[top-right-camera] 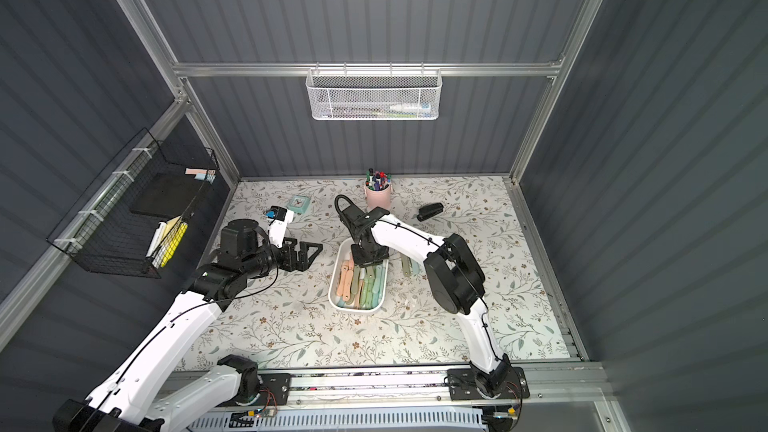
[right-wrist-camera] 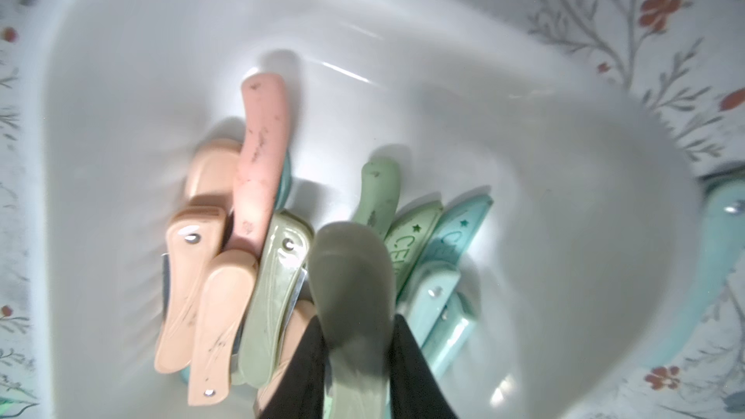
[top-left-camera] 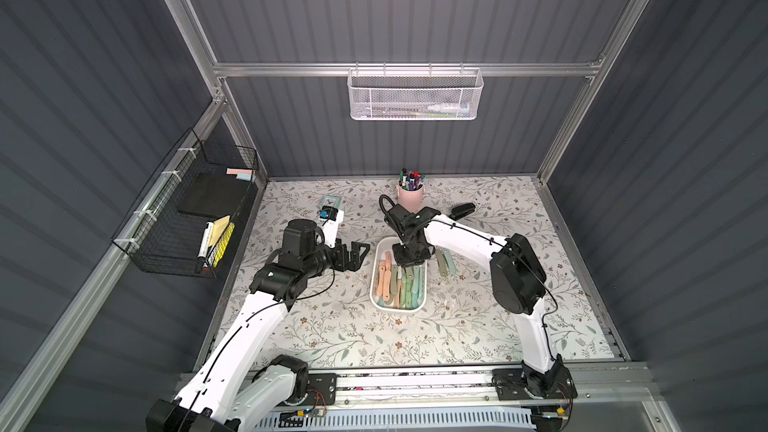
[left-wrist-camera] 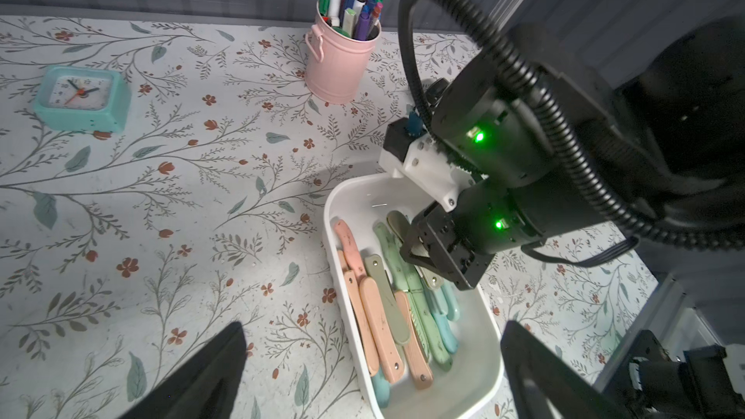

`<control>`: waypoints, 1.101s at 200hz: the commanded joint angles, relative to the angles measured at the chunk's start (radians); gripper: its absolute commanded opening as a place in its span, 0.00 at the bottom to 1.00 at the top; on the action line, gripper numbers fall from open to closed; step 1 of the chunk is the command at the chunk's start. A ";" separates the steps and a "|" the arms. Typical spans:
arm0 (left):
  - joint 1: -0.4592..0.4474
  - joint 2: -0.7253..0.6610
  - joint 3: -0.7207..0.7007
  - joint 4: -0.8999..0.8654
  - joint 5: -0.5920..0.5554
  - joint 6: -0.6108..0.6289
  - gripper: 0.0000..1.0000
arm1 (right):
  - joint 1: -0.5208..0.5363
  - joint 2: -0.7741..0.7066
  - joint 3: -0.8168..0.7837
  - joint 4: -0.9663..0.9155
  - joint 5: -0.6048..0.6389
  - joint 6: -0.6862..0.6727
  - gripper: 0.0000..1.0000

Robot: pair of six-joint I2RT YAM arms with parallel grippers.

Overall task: Take the fruit knife out of the storage box
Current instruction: Pick up the fruit knife from the storage box, then place the fruit knife at the center of the board.

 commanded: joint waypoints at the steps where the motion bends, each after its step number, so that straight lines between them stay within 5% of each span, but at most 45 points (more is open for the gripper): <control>1: 0.004 0.021 -0.008 0.025 0.137 0.018 0.99 | -0.021 -0.034 0.012 -0.003 0.014 -0.023 0.23; 37: 0.005 0.090 0.011 0.044 0.314 0.014 0.99 | -0.061 -0.083 0.004 -0.013 0.014 -0.041 0.23; 70: 0.004 0.120 0.016 0.053 0.365 0.006 0.99 | -0.131 -0.157 -0.056 -0.008 -0.001 -0.053 0.23; 148: 0.004 0.110 0.018 0.019 0.273 0.016 0.99 | -0.352 -0.239 -0.289 0.034 -0.020 -0.212 0.23; 220: 0.005 0.105 0.023 -0.008 0.193 0.022 0.99 | -0.397 -0.092 -0.293 0.083 0.016 -0.243 0.23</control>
